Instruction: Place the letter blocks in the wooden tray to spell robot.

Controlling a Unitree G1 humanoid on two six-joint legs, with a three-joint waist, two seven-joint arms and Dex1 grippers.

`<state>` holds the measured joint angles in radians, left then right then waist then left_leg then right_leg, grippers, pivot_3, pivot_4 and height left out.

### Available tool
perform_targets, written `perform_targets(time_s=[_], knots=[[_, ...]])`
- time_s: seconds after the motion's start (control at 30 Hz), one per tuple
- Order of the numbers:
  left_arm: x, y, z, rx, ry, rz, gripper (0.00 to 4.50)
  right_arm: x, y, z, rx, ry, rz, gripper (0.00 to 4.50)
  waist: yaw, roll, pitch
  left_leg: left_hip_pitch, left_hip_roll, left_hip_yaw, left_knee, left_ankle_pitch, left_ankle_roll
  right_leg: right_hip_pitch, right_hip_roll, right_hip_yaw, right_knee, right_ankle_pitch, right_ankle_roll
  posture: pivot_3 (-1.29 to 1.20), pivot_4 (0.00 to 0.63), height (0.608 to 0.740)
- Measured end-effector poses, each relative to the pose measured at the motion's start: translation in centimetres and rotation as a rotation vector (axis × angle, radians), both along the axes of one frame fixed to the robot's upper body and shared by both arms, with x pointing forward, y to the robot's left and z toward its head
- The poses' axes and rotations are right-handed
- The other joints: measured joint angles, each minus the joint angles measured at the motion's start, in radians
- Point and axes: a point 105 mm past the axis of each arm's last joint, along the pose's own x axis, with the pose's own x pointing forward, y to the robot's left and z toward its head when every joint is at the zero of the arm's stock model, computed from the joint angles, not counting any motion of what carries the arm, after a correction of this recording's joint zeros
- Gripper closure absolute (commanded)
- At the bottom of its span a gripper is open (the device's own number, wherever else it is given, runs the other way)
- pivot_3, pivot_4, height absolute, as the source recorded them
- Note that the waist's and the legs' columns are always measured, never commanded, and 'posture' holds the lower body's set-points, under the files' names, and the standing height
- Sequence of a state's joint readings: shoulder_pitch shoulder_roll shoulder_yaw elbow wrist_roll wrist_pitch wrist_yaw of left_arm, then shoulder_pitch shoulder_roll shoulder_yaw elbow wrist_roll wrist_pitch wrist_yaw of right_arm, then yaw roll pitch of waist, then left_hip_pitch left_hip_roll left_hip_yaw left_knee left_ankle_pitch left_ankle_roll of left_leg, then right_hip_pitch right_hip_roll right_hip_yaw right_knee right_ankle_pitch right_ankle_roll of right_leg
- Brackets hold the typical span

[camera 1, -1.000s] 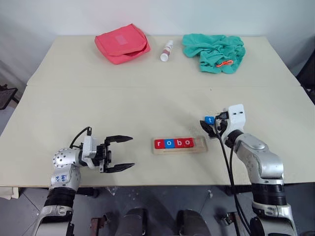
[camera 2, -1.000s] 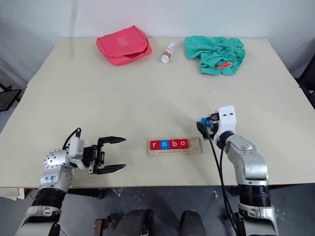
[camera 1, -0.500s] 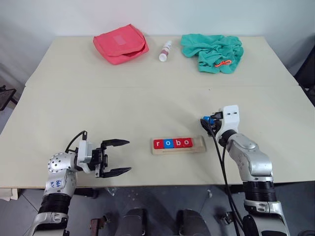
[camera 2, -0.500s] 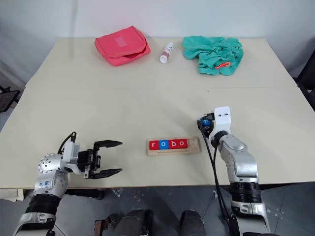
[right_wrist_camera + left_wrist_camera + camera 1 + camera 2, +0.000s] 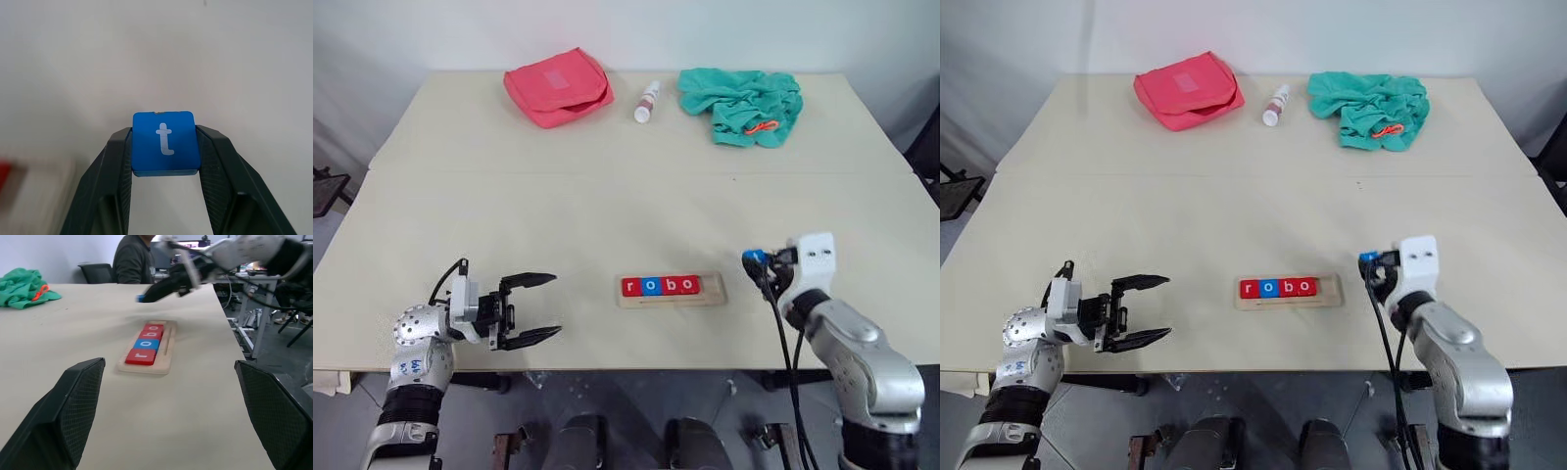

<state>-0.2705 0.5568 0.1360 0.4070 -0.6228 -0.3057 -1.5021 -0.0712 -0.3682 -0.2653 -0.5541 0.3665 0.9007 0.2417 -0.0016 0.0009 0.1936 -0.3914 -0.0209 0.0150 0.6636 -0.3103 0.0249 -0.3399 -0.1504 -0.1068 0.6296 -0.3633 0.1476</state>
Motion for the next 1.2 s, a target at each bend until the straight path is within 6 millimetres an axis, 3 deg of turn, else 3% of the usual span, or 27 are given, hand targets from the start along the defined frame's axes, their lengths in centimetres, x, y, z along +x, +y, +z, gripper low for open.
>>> perform_targets(time_s=[0.2,0.47,0.5,0.63,0.8,1.0,1.2], knots=[[0.4,-0.4,0.4,0.001,-0.014,-0.015,0.0,-1.3,-0.2,-0.6,0.02,0.029,-0.037,3.03,0.0,0.0,0.0,0.001,0.001,0.0,0.0,0.0,0.0,0.0,0.001,0.0,0.0,0.0,0.0,0.0,0.15,0.74],[0.5,-0.7,0.5,-0.001,-0.018,-0.025,0.0,-1.7,0.1,-1.6,0.052,0.054,-0.058,0.23,-0.001,0.0,0.0,0.001,0.0,0.001,0.0,0.0,0.0,0.0,0.0,0.001,0.0,0.0,0.0,0.0,0.15,0.74],[0.5,-0.6,0.5,-0.001,-0.018,-0.025,0.0,-1.7,0.1,-1.6,0.053,0.055,-0.054,0.03,-0.001,0.0,0.0,0.001,0.0,0.001,0.0,0.0,0.0,0.0,0.0,0.001,0.0,0.0,0.0,0.0,0.15,0.74],[0.5,-0.7,0.6,0.0,-0.02,-0.028,0.0,-1.9,0.1,-0.8,0.0,0.055,0.046,0.03,0.0,0.0,0.0,0.001,0.0,0.001,0.0,0.0,0.0,0.0,0.0,0.001,0.0,0.0,0.0,0.0,0.15,0.74],[0.3,-0.8,0.6,-0.002,-0.021,-0.032,0.0,-2.6,-0.9,1.0,-0.237,0.079,0.295,0.03,0.0,0.0,0.0,0.001,0.0,0.002,0.0,0.0,0.0,0.001,0.0,0.001,-0.002,0.0,0.0,0.0,0.15,0.74],[0.0,-1.1,0.3,-0.016,-0.02,-0.038,0.0,-2.6,-2.5,0.9,-0.486,0.216,0.641,0.03,0.0,0.0,0.0,0.001,0.001,0.004,0.001,0.0,0.001,0.002,0.0,0.001,-0.004,0.0,0.0,0.0,0.15,0.74],[-0.8,-1.4,0.0,-0.02,-0.024,-0.047,0.0,-1.2,-3.5,0.7,-0.662,0.253,0.886,0.03,-0.001,-0.001,0.0,0.0,0.001,0.004,0.001,0.0,0.001,0.002,0.0,0.0,-0.004,0.0,0.0,0.0,0.15,0.74]])
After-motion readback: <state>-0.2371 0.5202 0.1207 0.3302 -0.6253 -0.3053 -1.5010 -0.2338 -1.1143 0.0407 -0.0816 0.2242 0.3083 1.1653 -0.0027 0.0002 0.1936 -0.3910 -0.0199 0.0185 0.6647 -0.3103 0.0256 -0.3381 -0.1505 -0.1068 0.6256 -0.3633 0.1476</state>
